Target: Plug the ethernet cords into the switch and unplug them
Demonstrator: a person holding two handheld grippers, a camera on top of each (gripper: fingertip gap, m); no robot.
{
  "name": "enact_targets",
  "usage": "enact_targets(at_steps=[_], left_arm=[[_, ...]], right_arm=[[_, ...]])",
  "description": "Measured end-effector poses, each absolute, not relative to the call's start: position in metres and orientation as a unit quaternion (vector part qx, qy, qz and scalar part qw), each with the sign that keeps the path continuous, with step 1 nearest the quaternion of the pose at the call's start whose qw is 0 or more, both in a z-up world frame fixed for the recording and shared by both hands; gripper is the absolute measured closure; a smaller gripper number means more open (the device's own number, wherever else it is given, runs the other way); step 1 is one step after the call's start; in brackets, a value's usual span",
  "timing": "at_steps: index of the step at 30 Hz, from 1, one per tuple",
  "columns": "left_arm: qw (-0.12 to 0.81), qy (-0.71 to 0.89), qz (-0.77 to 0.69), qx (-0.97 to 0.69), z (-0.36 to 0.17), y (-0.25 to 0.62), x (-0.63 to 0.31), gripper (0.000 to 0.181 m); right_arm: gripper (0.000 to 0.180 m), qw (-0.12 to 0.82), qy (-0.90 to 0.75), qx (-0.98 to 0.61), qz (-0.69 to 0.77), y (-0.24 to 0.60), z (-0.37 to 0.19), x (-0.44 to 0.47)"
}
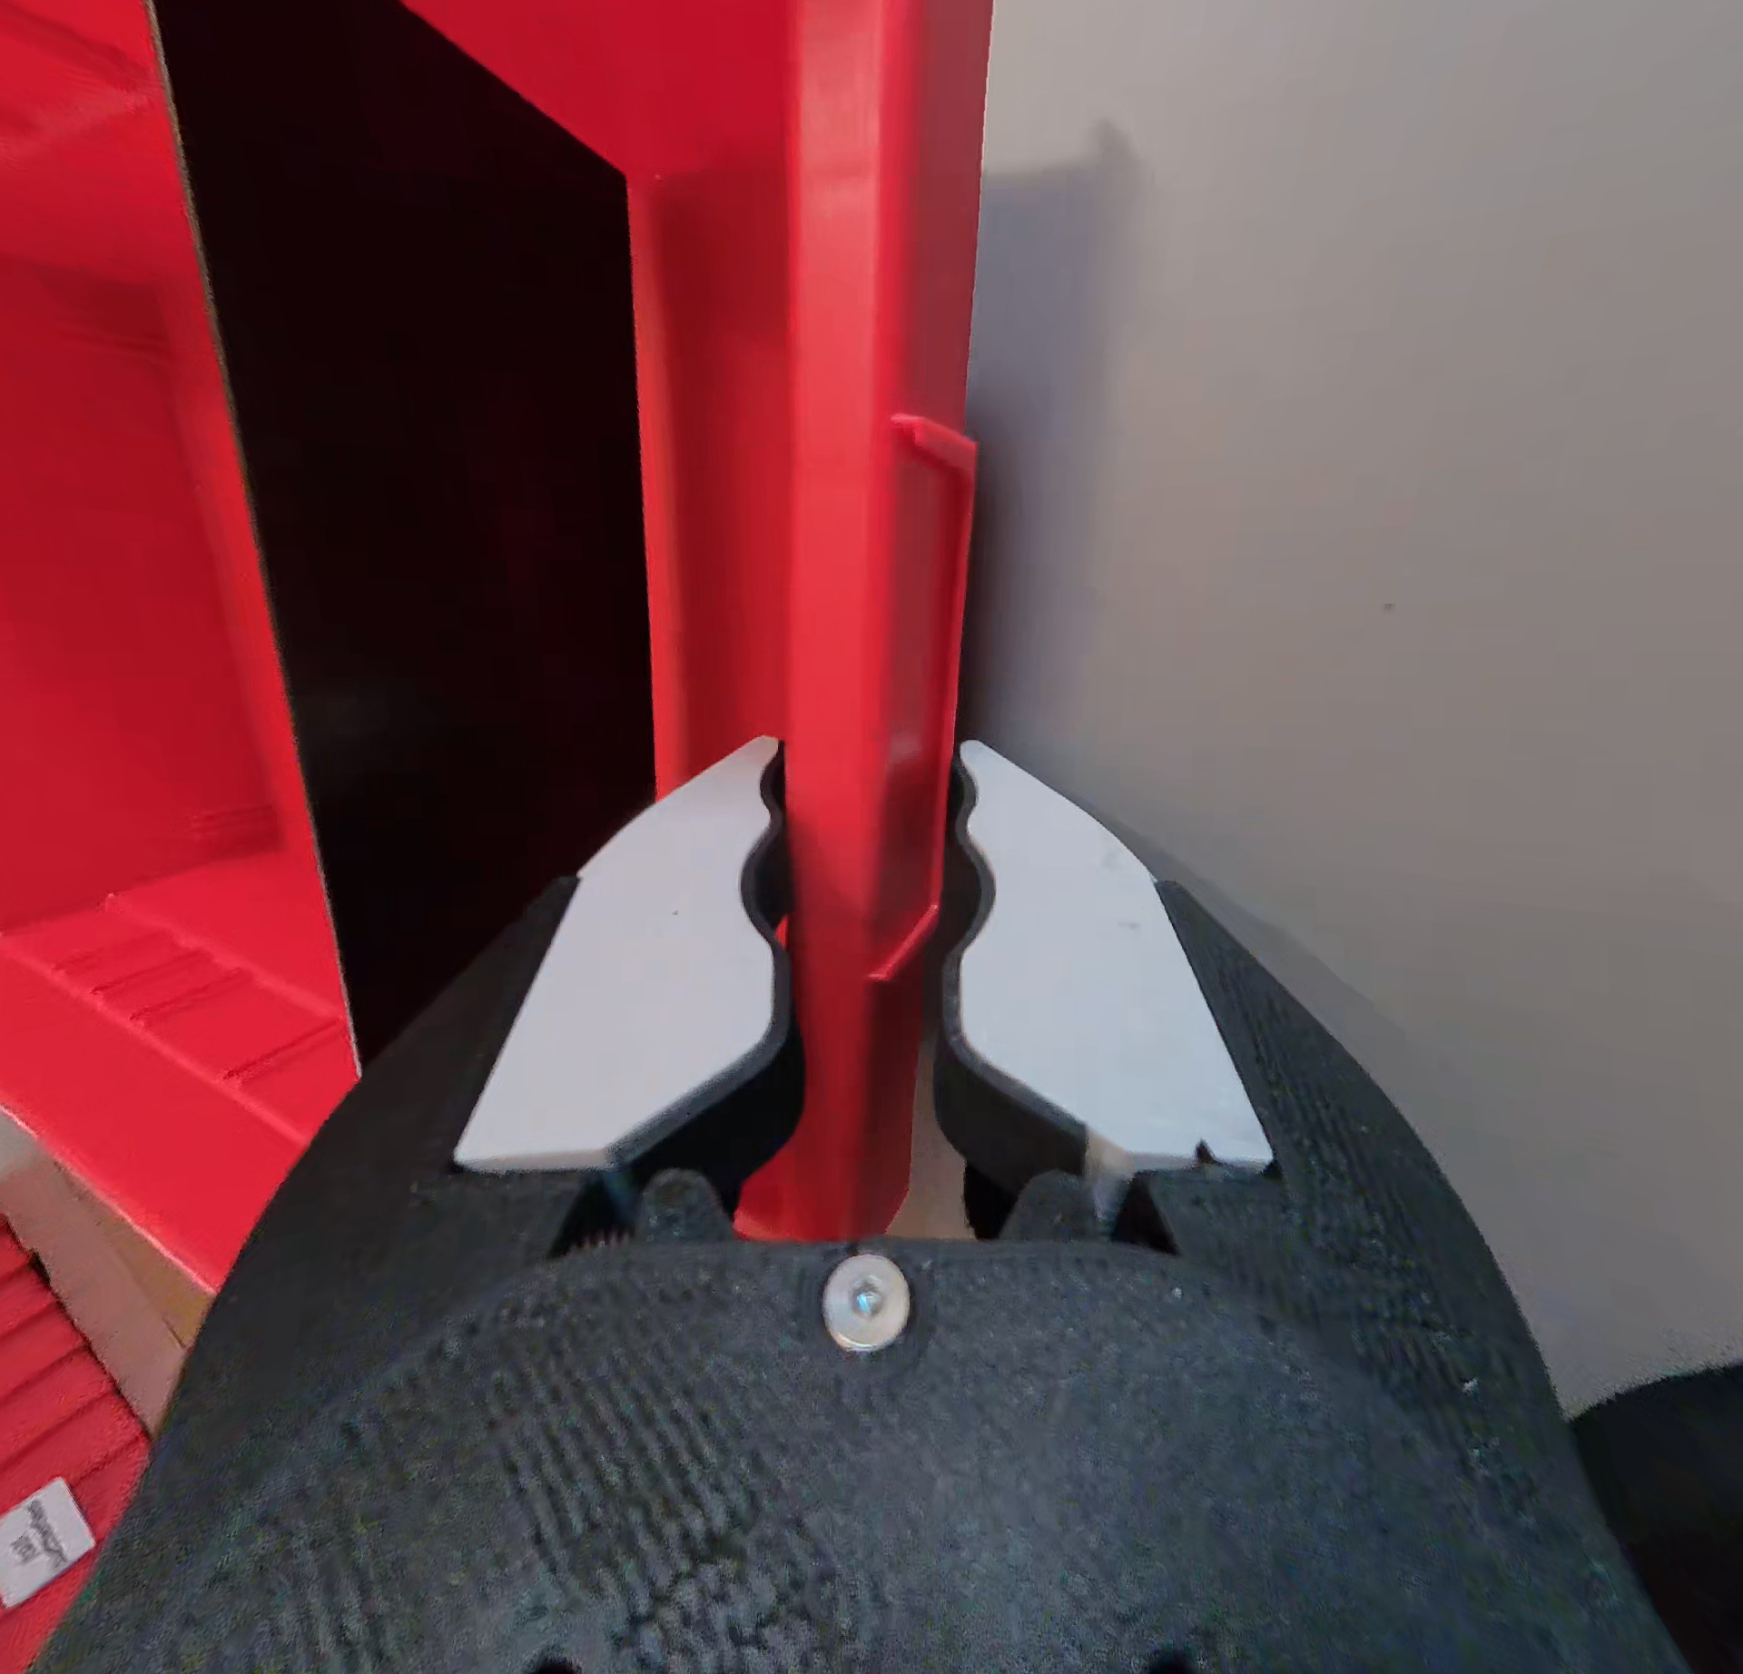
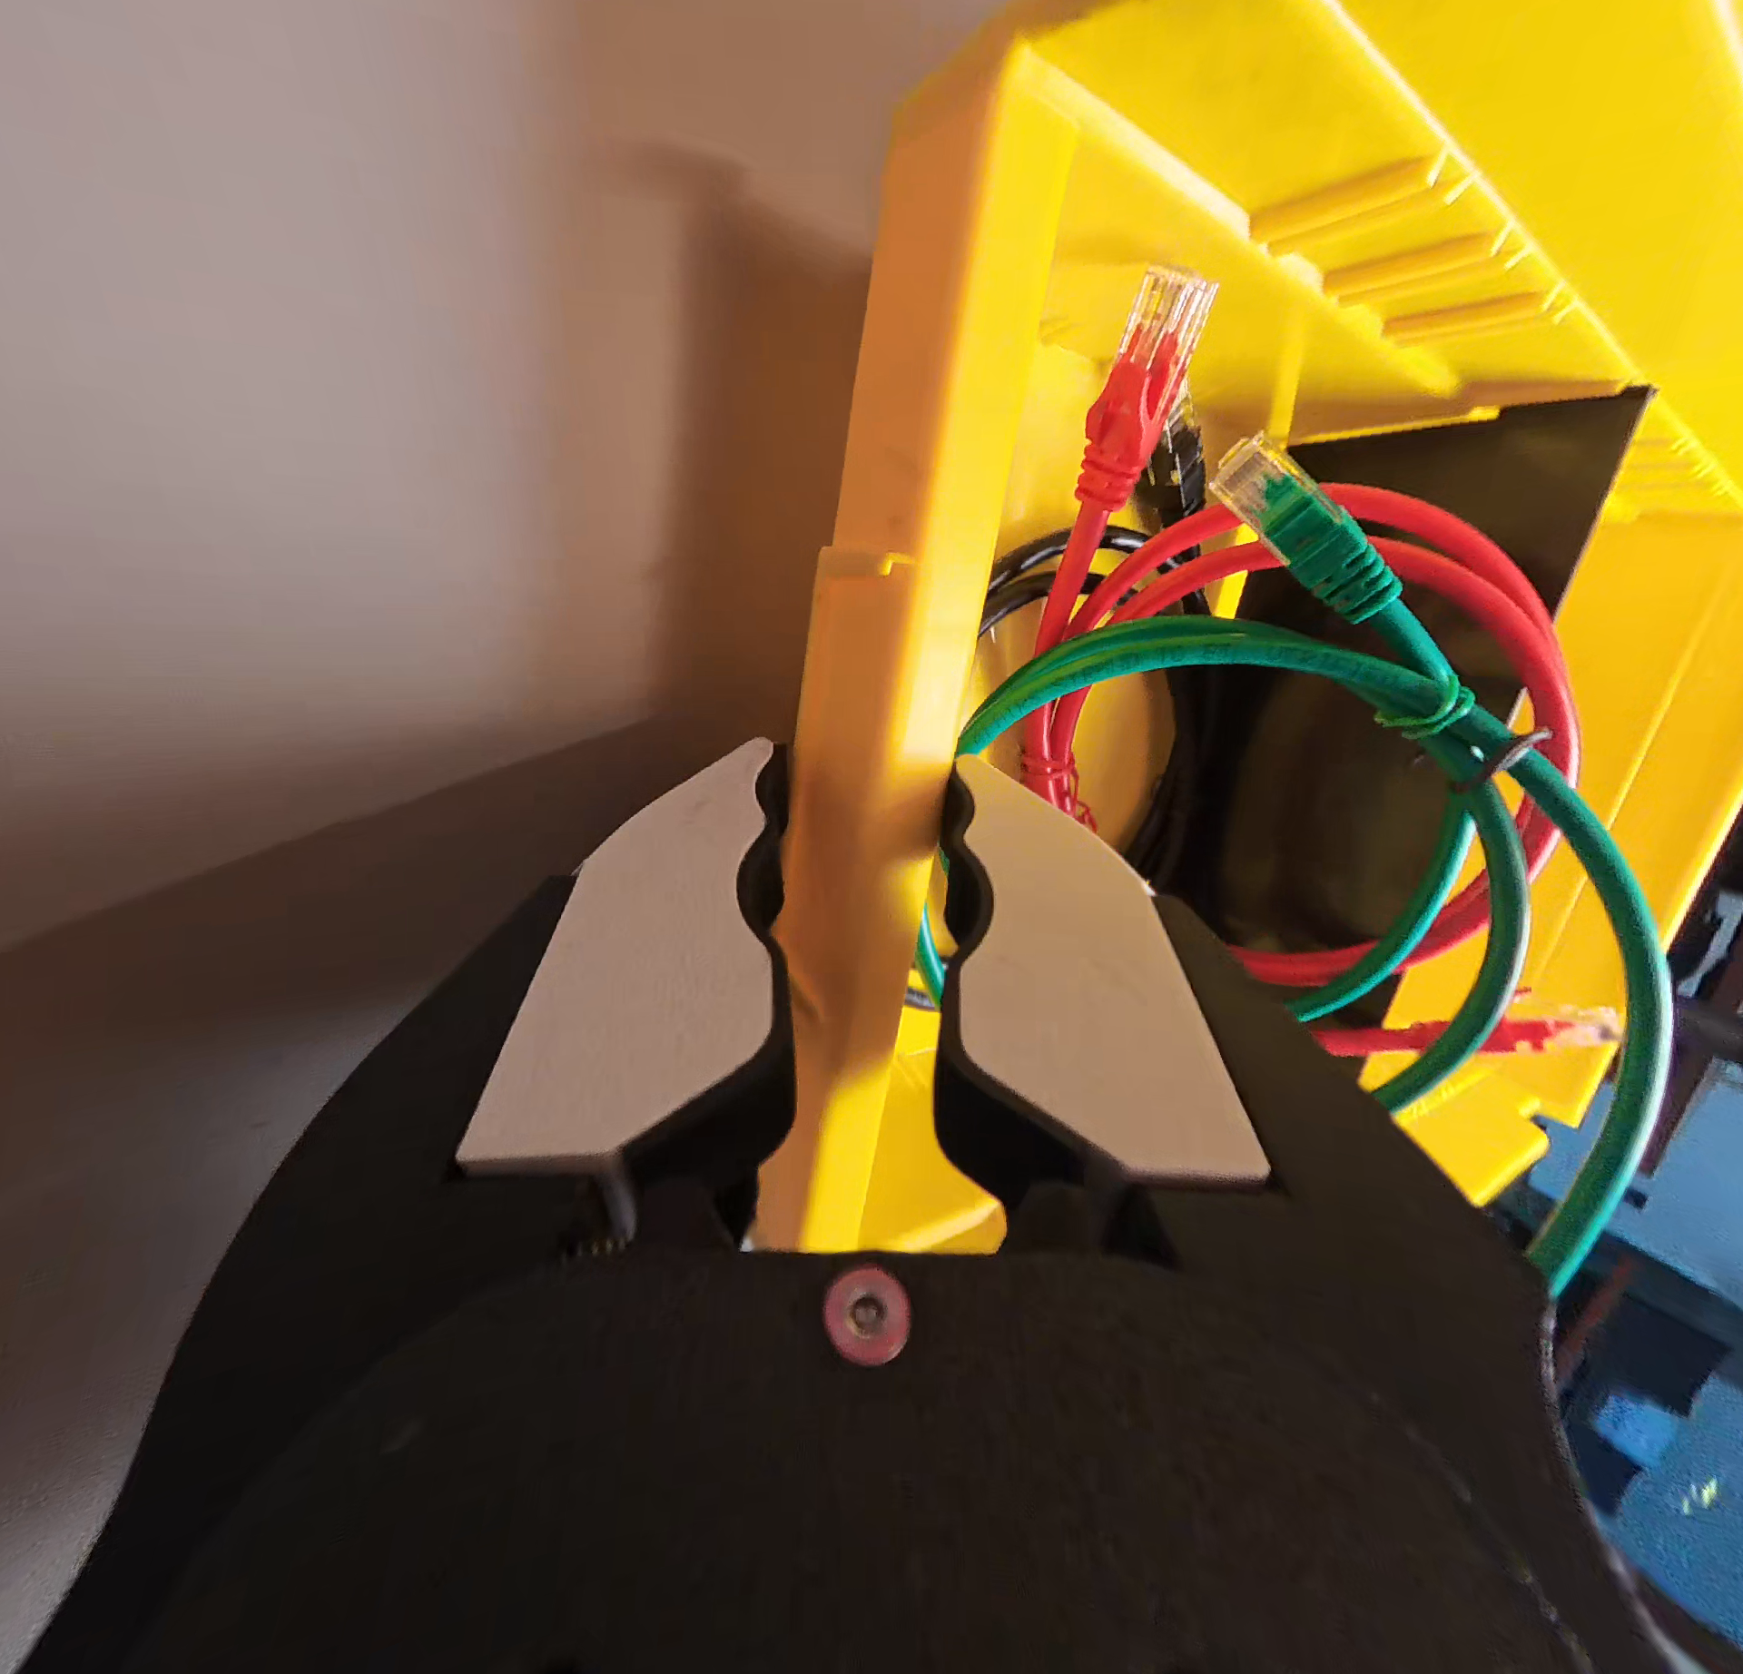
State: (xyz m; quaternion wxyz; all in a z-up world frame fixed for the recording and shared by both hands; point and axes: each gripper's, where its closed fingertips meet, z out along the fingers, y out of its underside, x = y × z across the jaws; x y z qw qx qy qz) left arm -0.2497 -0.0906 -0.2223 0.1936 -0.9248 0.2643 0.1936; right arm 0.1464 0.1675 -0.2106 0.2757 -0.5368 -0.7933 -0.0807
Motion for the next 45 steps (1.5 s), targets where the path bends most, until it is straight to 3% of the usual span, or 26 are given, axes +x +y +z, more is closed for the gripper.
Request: enact_targets(at_steps=[11,21,26,29,32,36,45], left_arm=[[0.25,0.396,0.178,-0.865,-0.22,-0.07,-0.147,0.149],[0.303,0.417,0.177,-0.838,-0.216,-0.02,-0.111,0.147],[0.403,0.335,0.147,-0.839,-0.179,-0.027,-0.095,0.137],[0.487,0.253,0.048,-0.835,-0.153,-0.034,-0.058,0.137],[0.54,0.159,-0.056,-0.825,-0.142,-0.031,-0.021,0.135],[0.57,0.046,-0.103,-0.814,-0.144,-0.011,0.0,0.133],[0.605,-0.056,-0.077,-0.79,-0.153,0.024,-0.003,0.132]], right_arm=[[0.148,0.313,-0.859,-0.402,-0.04,0.048,-0.209,0.121],[0.144,0.349,-0.844,-0.406,-0.027,0.034,-0.204,0.096],[0.137,0.441,-0.72,-0.522,0.116,0.025,-0.162,0.103],[0.137,0.517,-0.551,-0.618,0.218,0.036,-0.124,0.125],[0.132,0.592,-0.409,-0.66,0.217,0.062,-0.101,0.162],[0.124,0.585,-0.32,-0.709,0.229,0.086,-0.112,0.18],[0.128,0.54,-0.266,-0.754,0.263,0.111,-0.144,0.163]])
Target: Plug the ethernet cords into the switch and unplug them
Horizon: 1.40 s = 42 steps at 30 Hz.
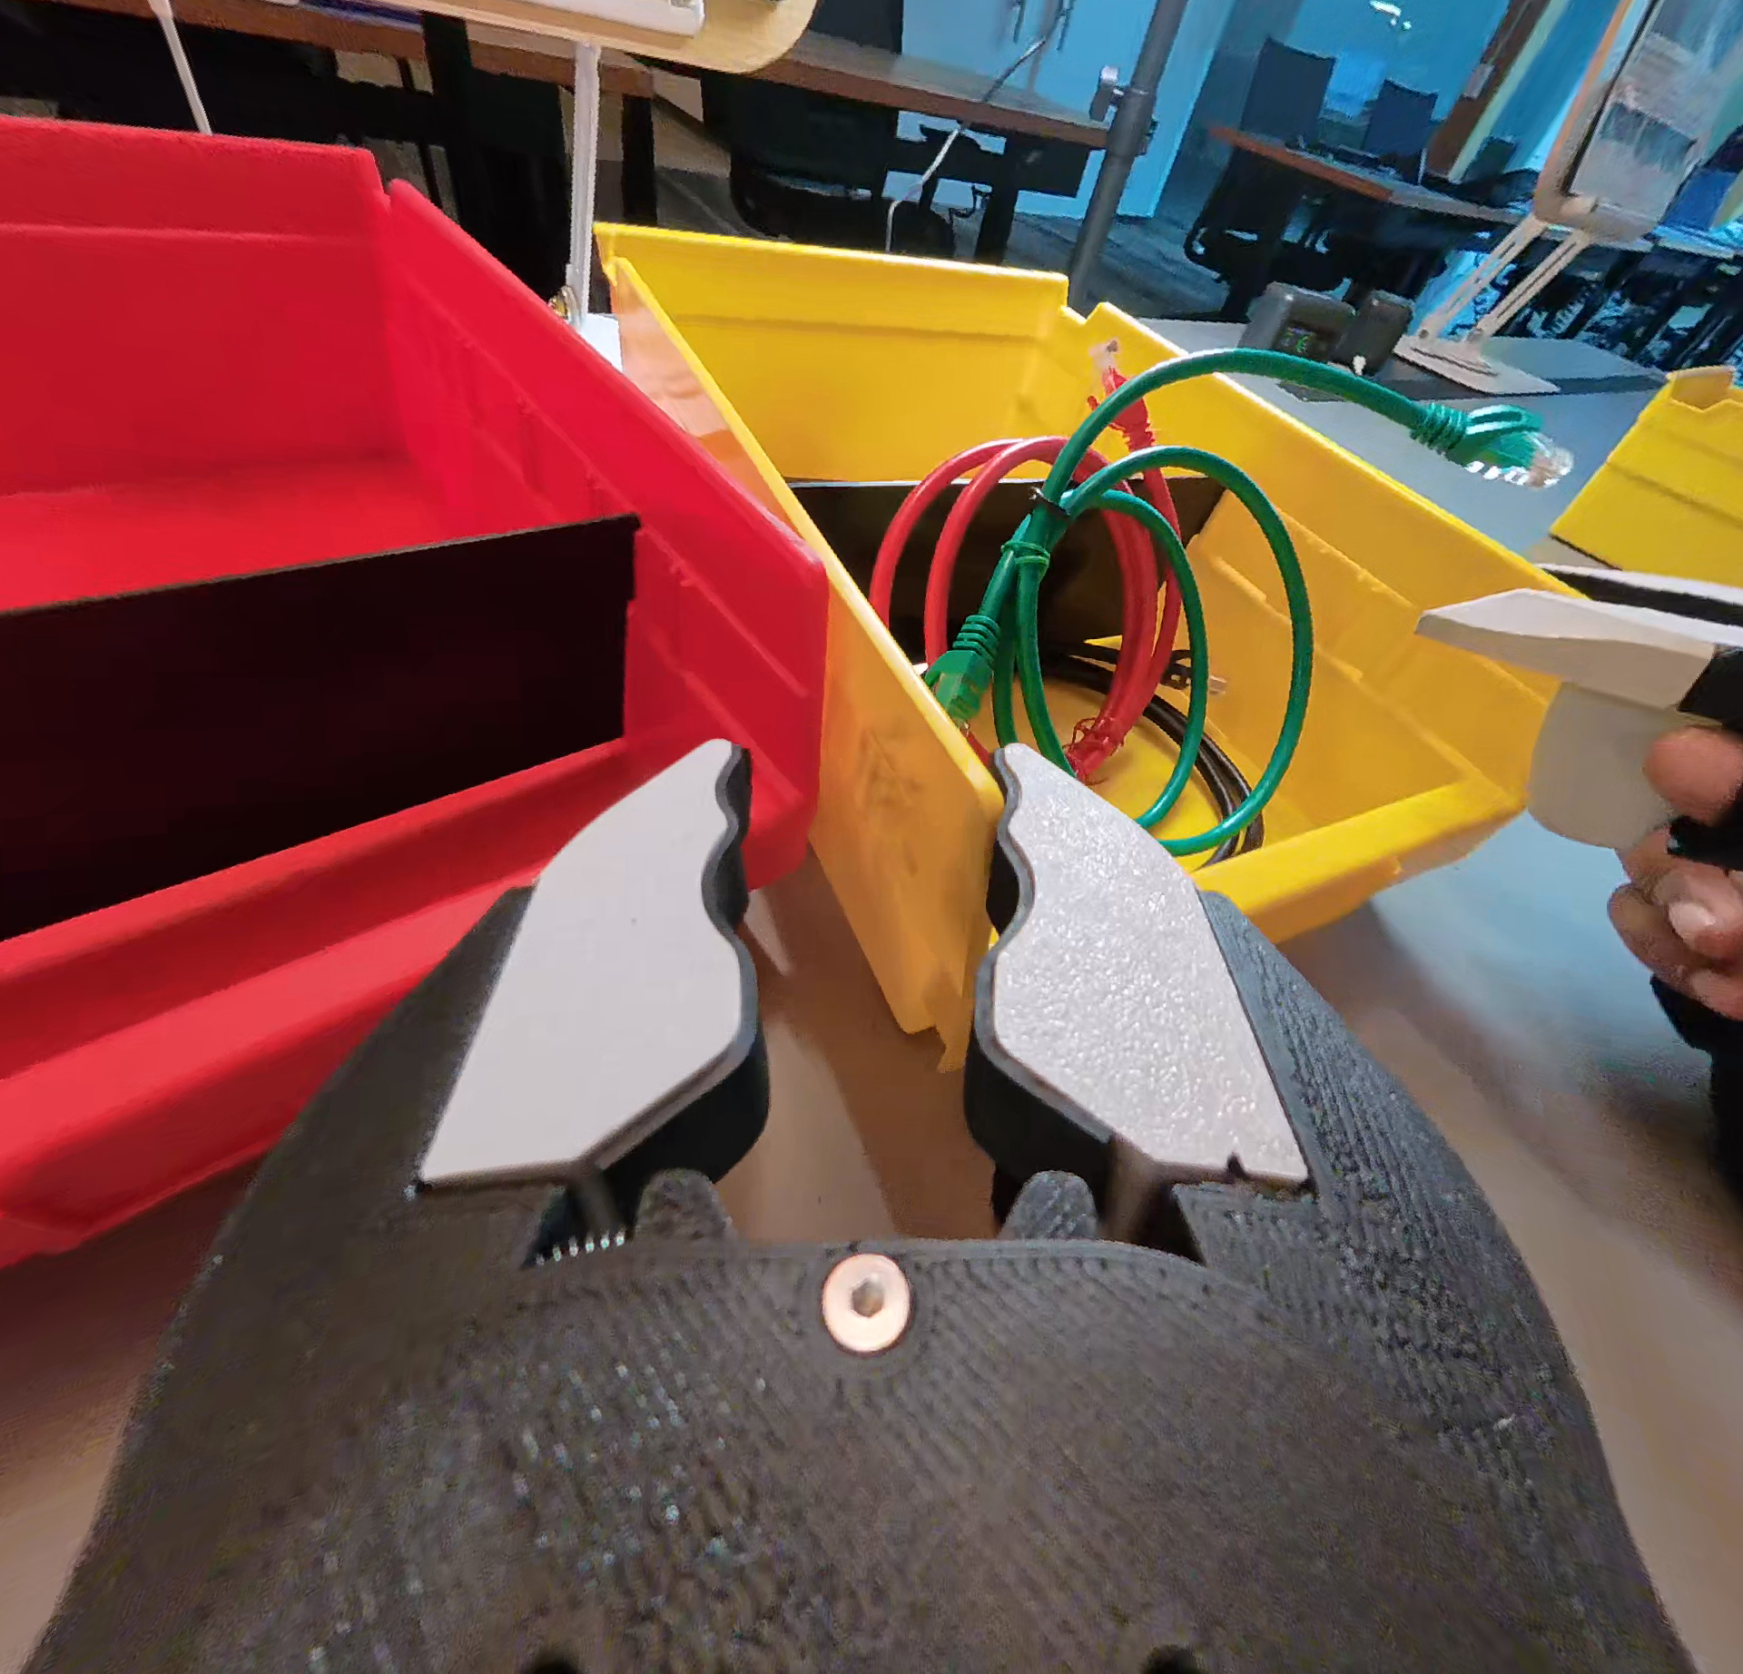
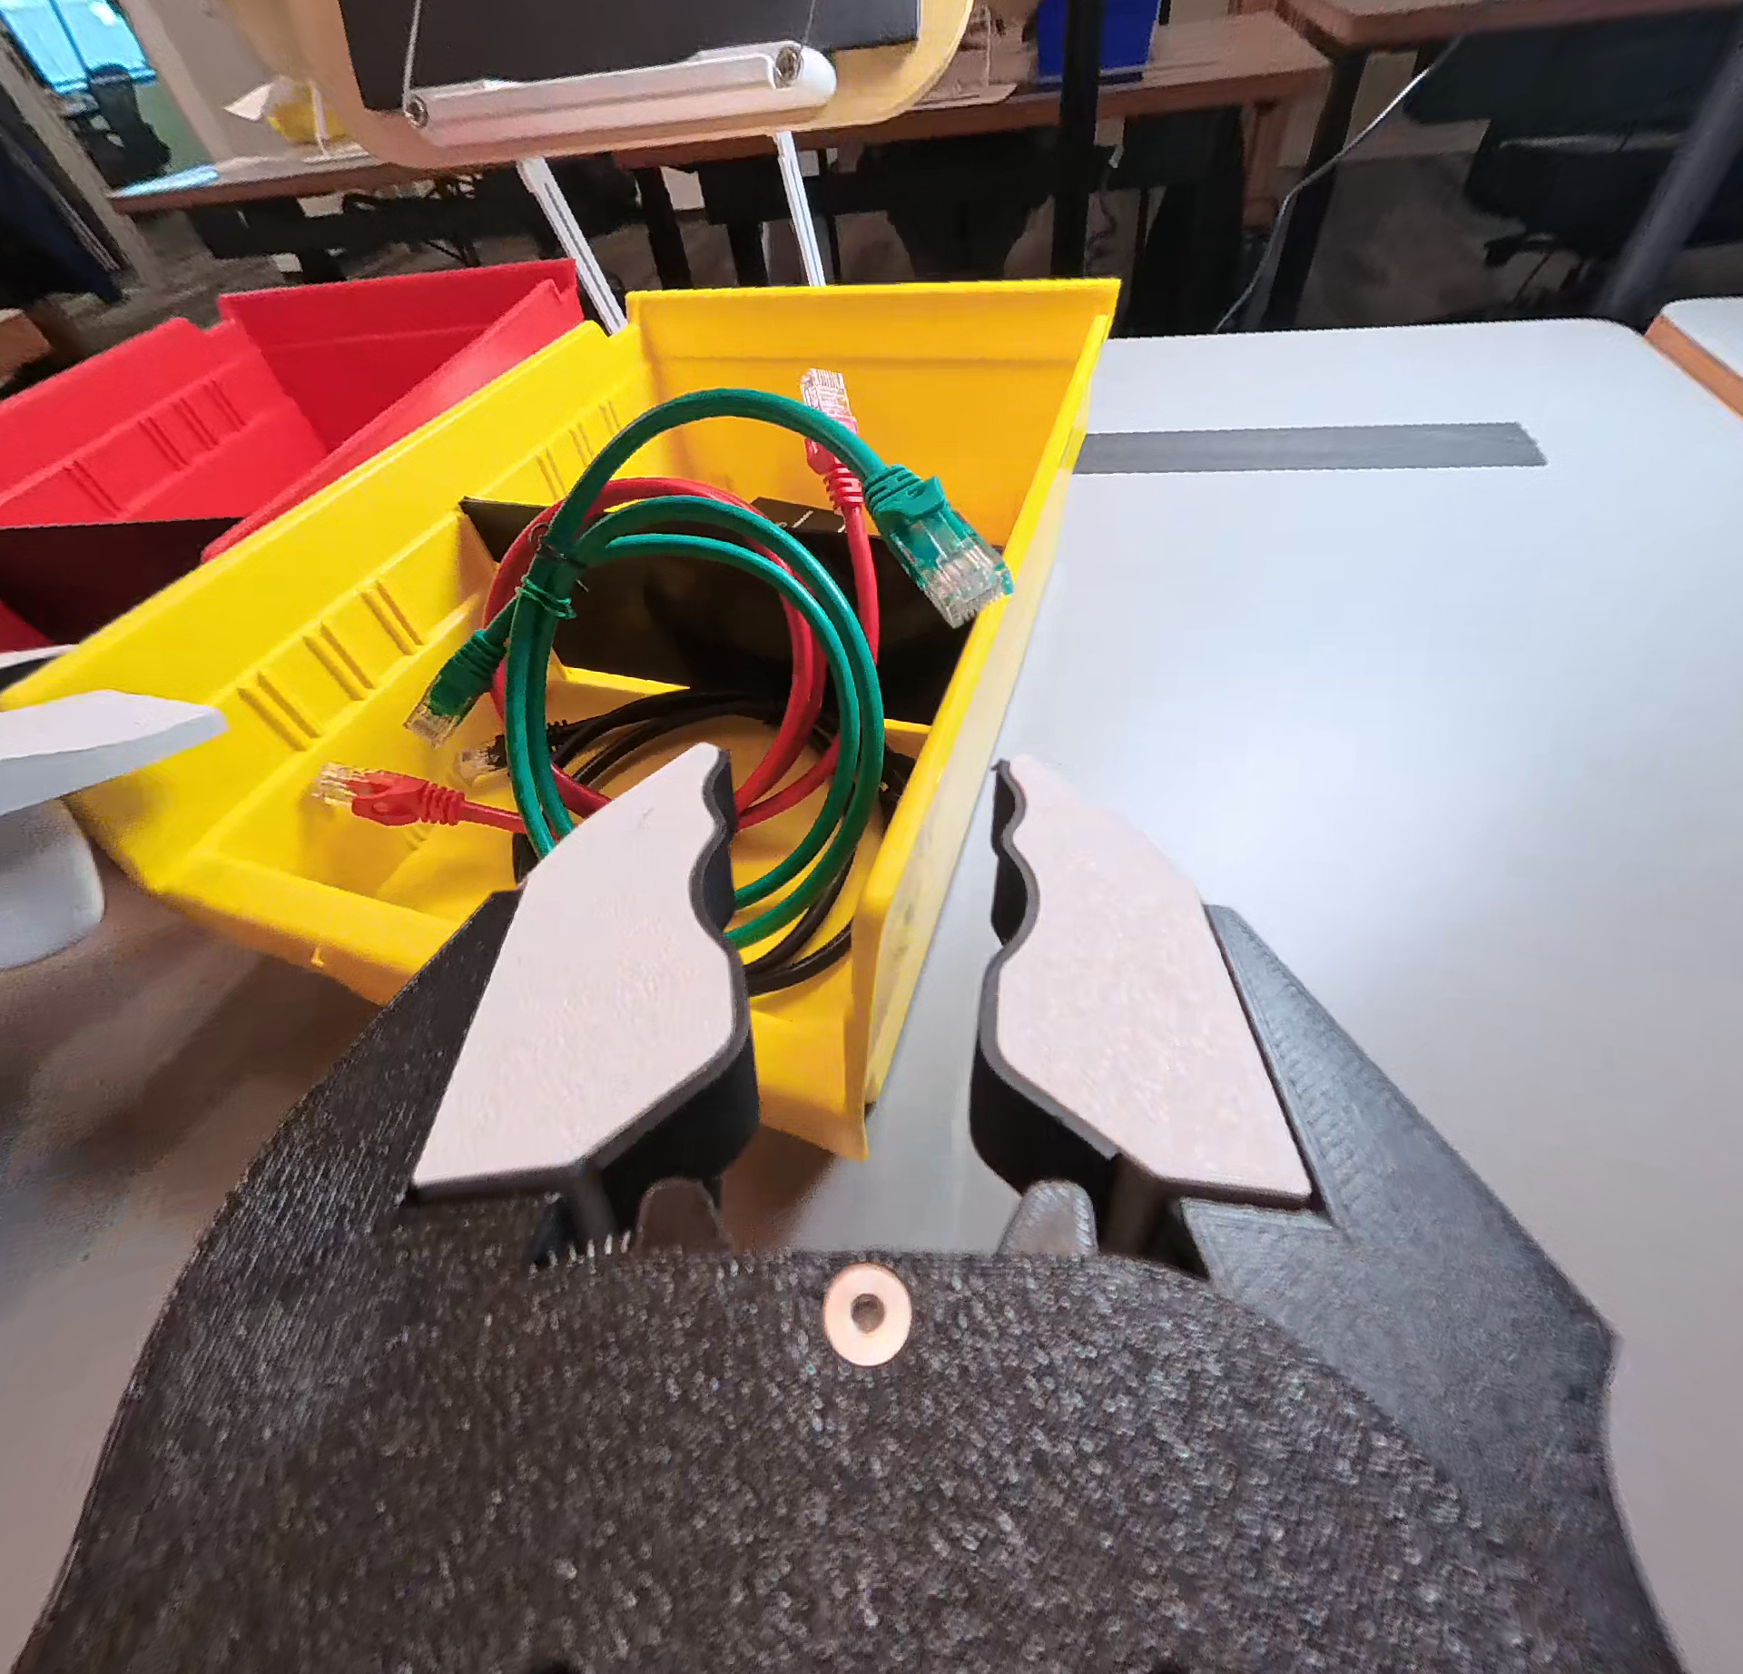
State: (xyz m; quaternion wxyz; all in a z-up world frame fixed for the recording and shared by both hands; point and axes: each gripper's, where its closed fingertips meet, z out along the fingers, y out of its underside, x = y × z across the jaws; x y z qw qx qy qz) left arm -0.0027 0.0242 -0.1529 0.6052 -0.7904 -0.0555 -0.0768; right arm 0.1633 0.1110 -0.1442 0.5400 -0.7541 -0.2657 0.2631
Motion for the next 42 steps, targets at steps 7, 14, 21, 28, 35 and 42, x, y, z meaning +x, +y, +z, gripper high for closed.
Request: enact_targets(at_steps=[7,14,21,28,35,42], left_arm=[[0.613,-0.061,-0.072,-0.785,-0.158,0.034,0.005,0.148],[0.61,-0.067,-0.07,-0.786,-0.157,0.036,0.004,0.162],[0.637,-0.041,-0.057,-0.767,-0.131,0.023,0.013,0.163],[0.698,-0.029,-0.016,-0.715,-0.04,-0.009,-0.006,0.163],[0.738,-0.077,0.06,-0.668,0.034,-0.074,-0.082,0.164],[0.728,-0.146,0.143,-0.655,0.044,-0.162,-0.164,0.165]], right_arm=[[0.146,0.533,-0.25,-0.766,0.256,0.123,-0.156,0.159],[0.165,0.543,-0.246,-0.769,0.23,0.126,-0.155,0.162],[0.171,0.604,-0.257,-0.73,0.189,0.112,-0.117,0.174],[0.17,0.666,-0.278,-0.659,0.212,0.082,-0.022,0.149],[0.167,0.669,-0.318,-0.603,0.295,0.04,0.038,0.054],[0.166,0.631,-0.384,-0.572,0.358,-0.024,0.041,-0.052]])
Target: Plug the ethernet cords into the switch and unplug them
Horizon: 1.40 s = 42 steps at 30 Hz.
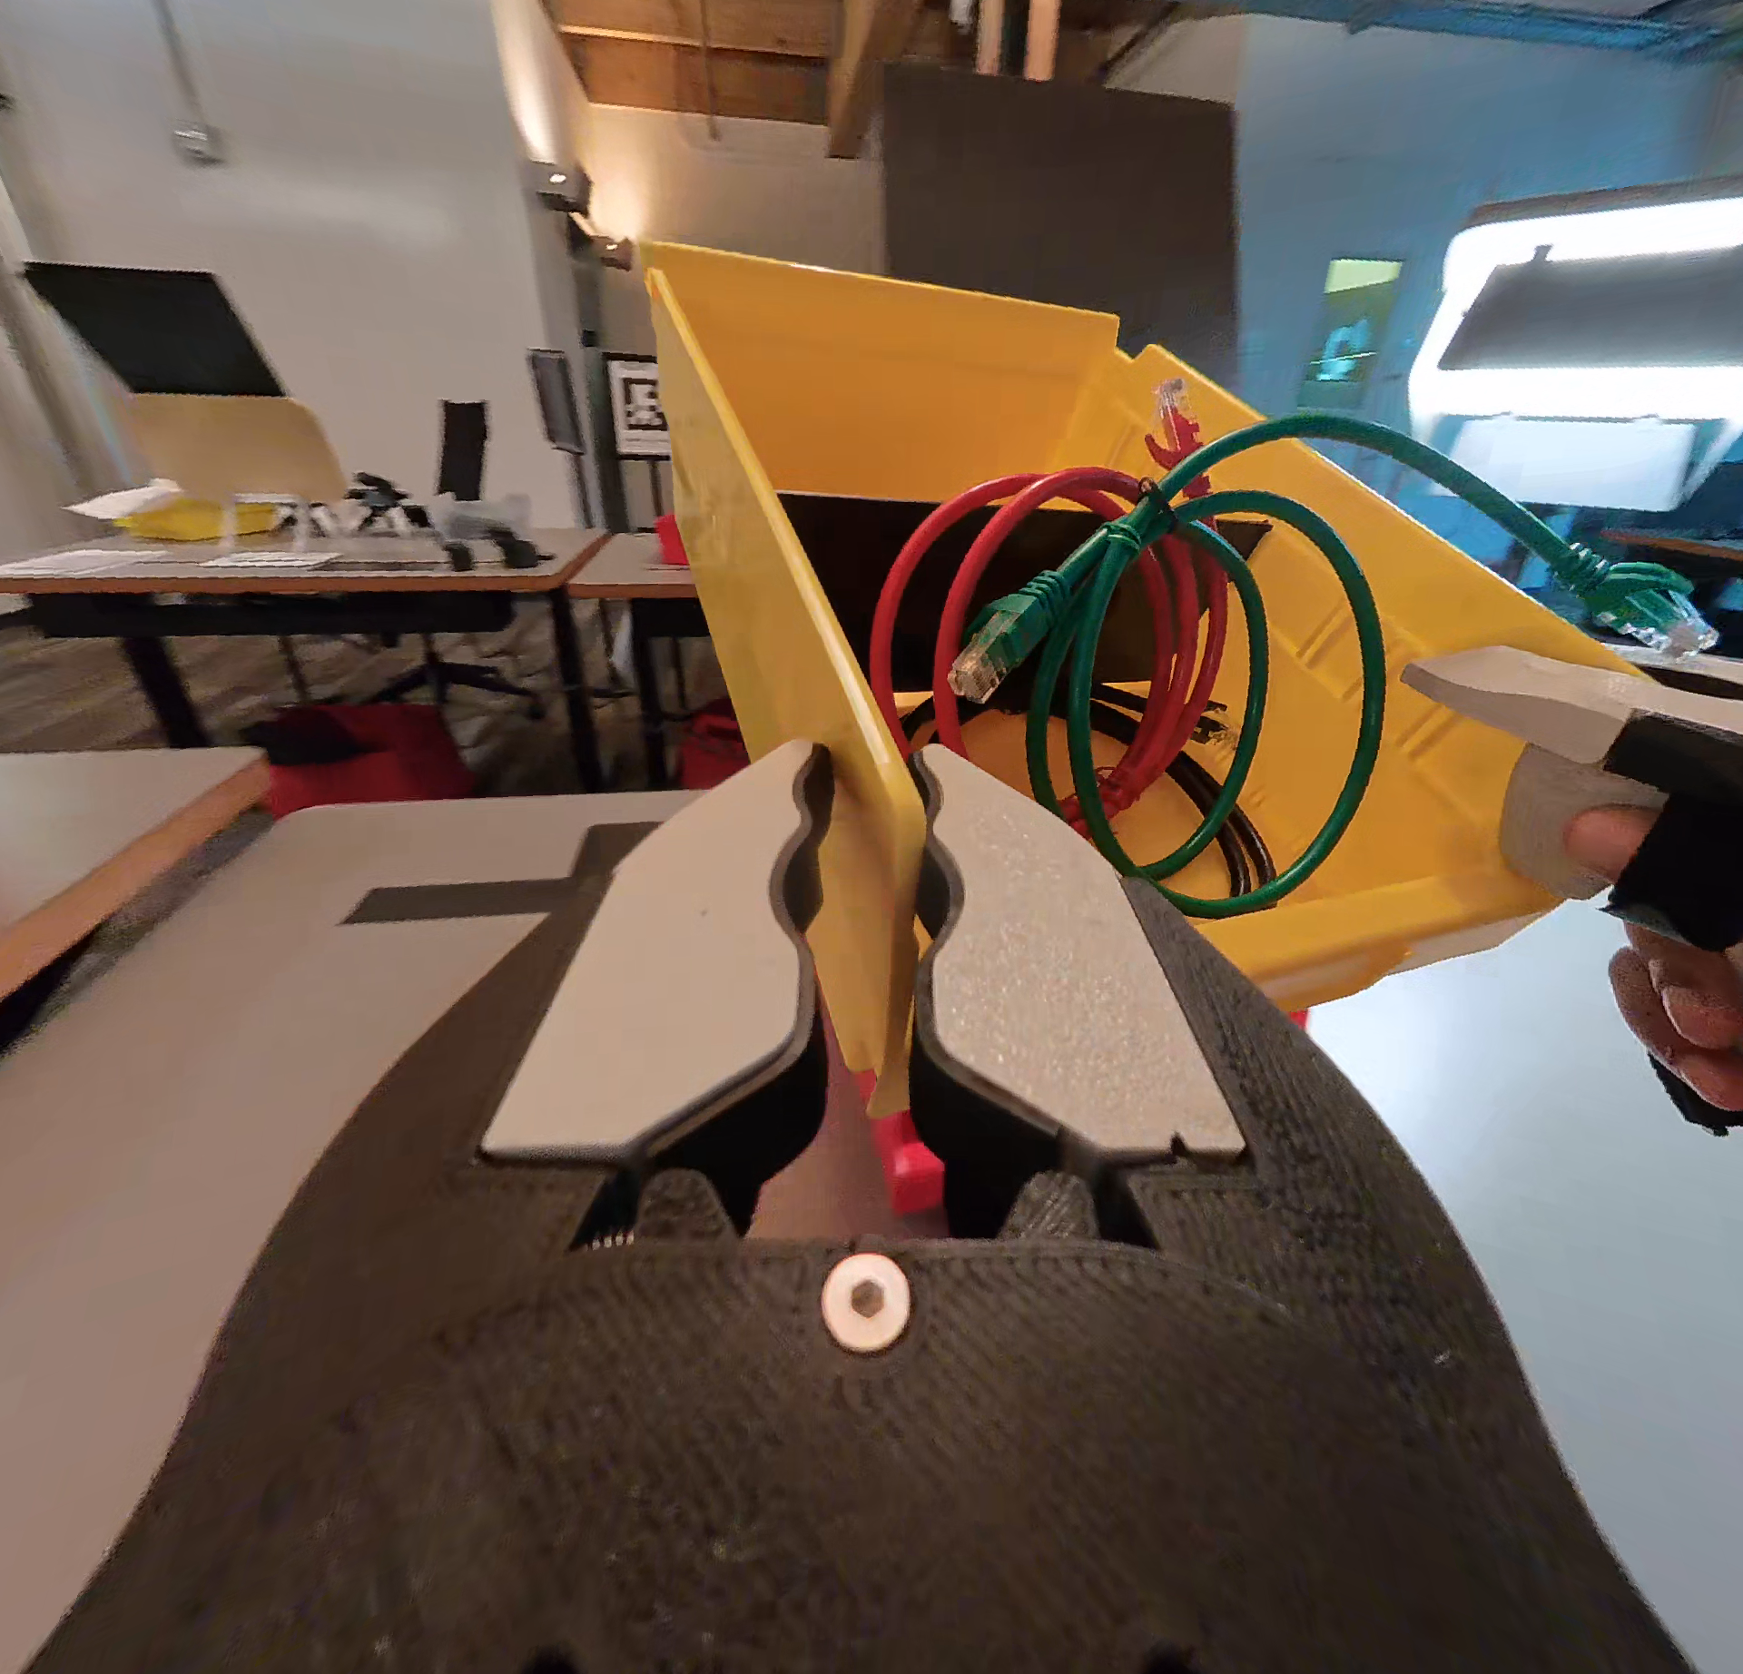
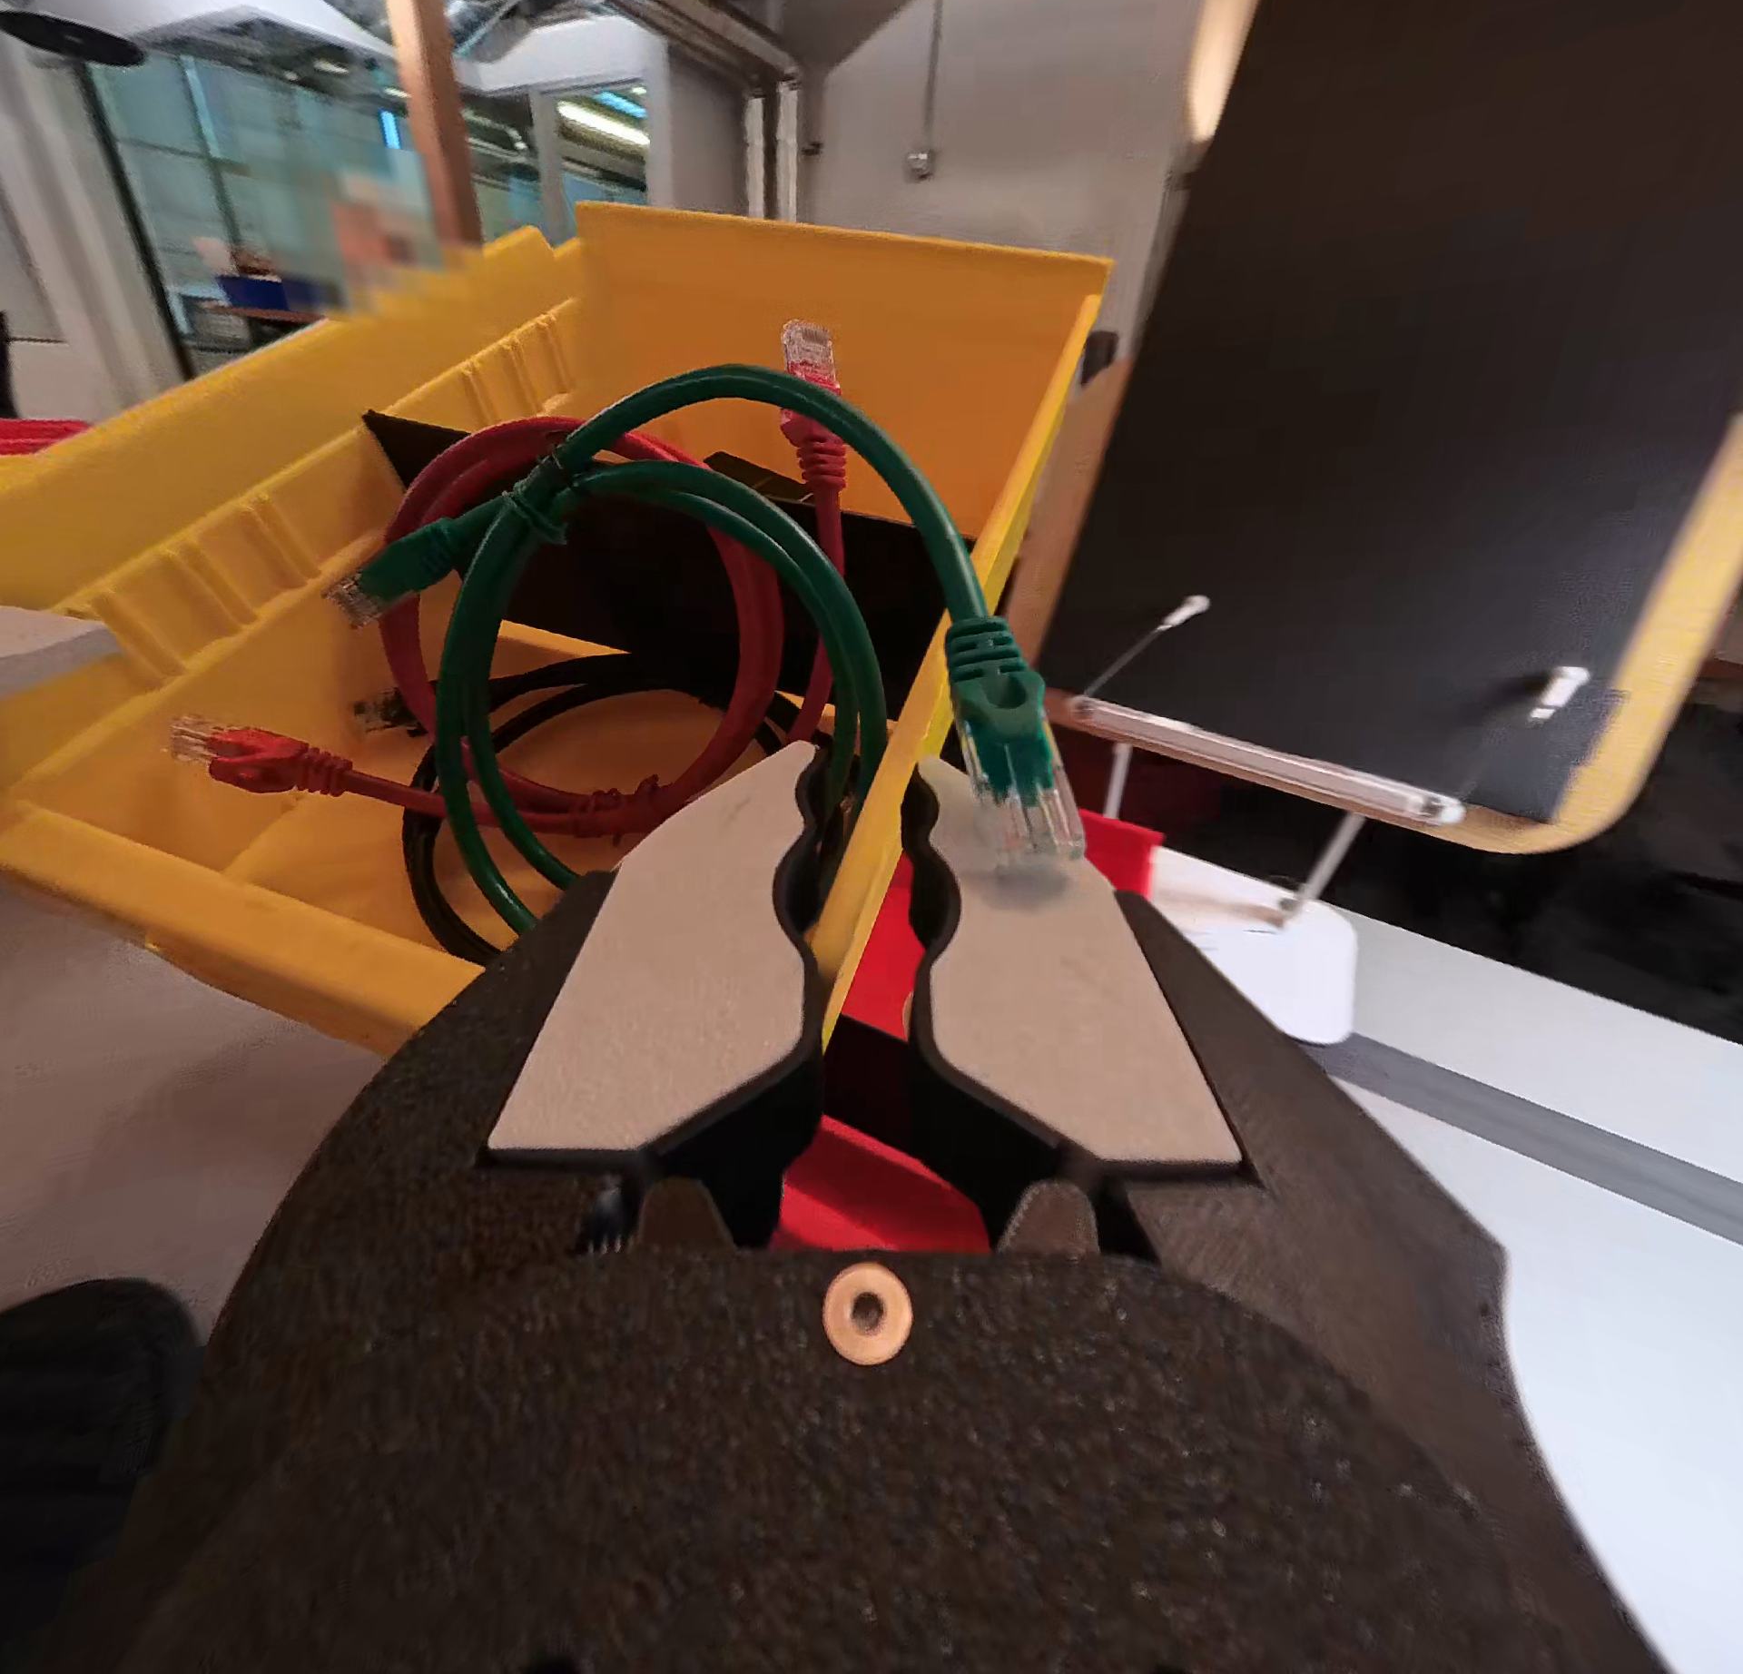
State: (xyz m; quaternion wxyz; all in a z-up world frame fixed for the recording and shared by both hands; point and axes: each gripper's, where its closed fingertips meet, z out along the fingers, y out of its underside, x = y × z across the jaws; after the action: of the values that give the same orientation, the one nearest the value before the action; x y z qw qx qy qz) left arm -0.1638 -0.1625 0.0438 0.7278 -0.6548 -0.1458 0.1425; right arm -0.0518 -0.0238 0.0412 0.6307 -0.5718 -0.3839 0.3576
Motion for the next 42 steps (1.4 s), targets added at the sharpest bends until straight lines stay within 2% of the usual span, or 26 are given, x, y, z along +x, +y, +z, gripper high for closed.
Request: enact_targets(at_steps=[13,23,28,30,32,38,42], left_arm=[[0.652,-0.262,0.193,-0.685,-0.045,-0.279,-0.268,0.169],[0.587,-0.309,0.177,-0.727,-0.127,-0.274,-0.31,0.174],[0.532,-0.273,0.188,-0.779,-0.154,-0.255,-0.304,0.175],[0.529,-0.251,0.177,-0.791,-0.156,-0.244,-0.295,0.17],[0.533,-0.227,0.157,-0.8,-0.158,-0.231,-0.285,0.156],[0.559,-0.121,0.062,-0.818,-0.157,-0.207,-0.249,0.145],[0.617,-0.128,0.077,-0.773,-0.122,-0.216,-0.259,0.129]], right_arm=[[0.159,0.497,-0.47,-0.591,0.428,-0.126,-0.067,-0.178],[0.15,0.418,-0.486,-0.647,0.412,-0.136,-0.154,-0.197],[0.152,0.447,-0.477,-0.645,0.396,-0.117,-0.153,-0.183],[0.151,0.453,-0.467,-0.65,0.394,-0.11,-0.153,-0.175],[0.149,0.457,-0.465,-0.647,0.395,-0.105,-0.152,-0.166],[0.146,0.45,-0.474,-0.646,0.395,-0.089,-0.15,-0.128],[0.132,0.45,-0.515,-0.616,0.391,-0.083,-0.137,-0.084]])
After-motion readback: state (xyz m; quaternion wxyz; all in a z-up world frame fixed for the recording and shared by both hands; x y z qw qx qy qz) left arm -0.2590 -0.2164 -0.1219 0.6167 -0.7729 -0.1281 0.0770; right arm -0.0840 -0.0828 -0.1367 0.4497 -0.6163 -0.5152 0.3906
